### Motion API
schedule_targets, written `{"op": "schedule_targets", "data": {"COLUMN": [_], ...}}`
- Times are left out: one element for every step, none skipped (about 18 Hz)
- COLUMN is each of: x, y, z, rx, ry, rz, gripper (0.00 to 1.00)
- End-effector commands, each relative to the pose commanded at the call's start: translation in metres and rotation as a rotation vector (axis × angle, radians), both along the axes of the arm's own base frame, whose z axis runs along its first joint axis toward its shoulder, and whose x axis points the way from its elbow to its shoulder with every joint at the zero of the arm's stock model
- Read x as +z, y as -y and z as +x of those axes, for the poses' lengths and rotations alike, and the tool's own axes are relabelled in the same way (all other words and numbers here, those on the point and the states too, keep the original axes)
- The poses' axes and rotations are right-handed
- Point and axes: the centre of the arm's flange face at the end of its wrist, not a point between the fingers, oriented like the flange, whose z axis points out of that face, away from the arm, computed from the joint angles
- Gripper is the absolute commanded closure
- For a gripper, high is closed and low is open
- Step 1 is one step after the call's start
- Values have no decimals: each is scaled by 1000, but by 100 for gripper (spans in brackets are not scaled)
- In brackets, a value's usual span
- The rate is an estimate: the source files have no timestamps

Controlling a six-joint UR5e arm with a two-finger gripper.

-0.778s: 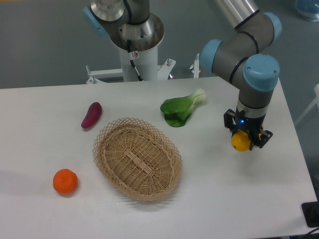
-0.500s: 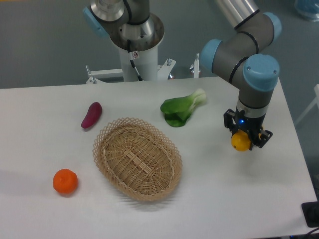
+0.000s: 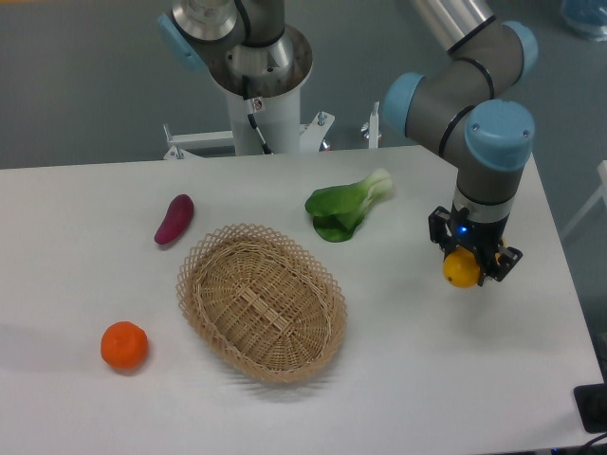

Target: Place the mango in the basket

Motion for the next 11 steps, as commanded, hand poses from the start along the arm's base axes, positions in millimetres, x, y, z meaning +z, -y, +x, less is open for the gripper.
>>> {"op": "schedule_targets", "data": {"x": [0,0,0,0,-1,-2,-1,-2,-4,-4,-4], "y": [0,0,0,1,0,0,0,0,-1,-3,-7], "z": [0,0,0,0,-1,0,1,1,3,5,8], "rx": [2,2,5,6,7,7,14,29,35,39,53], "ry": [3,4,4,3,5,7,7,10,15,16,18], "rz": [3,4,6,3,2,5,8,10,9,10,13], "gripper": [51,51,51,51,51,51,51,51,51,51,51]}}
